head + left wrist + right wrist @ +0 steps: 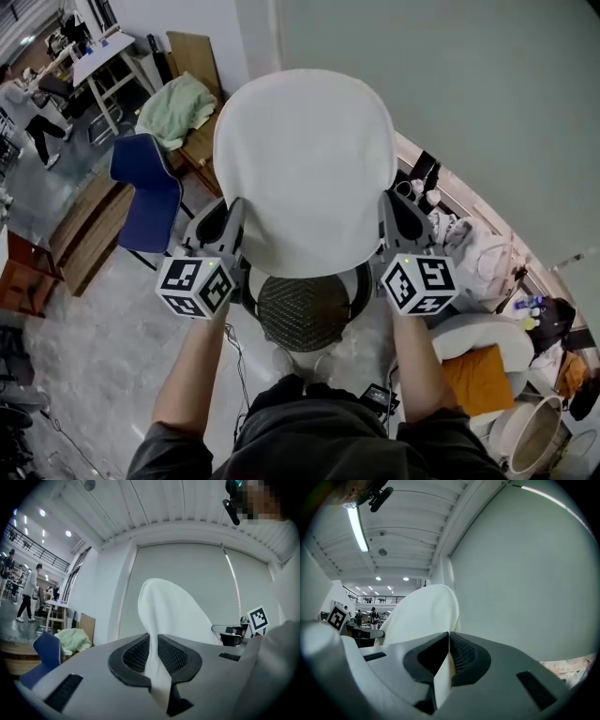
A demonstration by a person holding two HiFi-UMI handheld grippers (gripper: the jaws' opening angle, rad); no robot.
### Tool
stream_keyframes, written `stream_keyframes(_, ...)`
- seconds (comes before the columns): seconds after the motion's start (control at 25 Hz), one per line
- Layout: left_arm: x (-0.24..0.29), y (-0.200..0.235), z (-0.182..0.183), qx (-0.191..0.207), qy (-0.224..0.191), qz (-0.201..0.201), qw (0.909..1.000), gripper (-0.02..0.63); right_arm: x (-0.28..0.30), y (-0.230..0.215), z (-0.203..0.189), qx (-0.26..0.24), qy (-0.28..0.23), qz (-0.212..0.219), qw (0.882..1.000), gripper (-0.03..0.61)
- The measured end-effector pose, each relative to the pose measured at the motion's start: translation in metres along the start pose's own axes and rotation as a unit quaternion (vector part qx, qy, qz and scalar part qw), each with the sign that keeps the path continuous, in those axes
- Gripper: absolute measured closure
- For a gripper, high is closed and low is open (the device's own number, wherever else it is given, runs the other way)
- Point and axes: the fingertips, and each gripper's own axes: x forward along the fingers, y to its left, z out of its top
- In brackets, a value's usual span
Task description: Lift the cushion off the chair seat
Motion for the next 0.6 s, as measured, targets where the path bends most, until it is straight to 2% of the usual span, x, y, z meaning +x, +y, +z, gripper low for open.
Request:
stream_keyframes(0.32,-0.012,-0.024,0.079,0.029,-0.063,-0.008,0.9975,0.553,-0.02,0.005,0.078,-0.017,-0.066,0.001,0.998,0.558)
stream_keyframes(0.6,-0.027,-0.037,0.121,0.045,-0.103,-0.014,0.9936,0.554,-0.035,0.012,0.119,-0.025,-0.106,0.006,0.994,0.558)
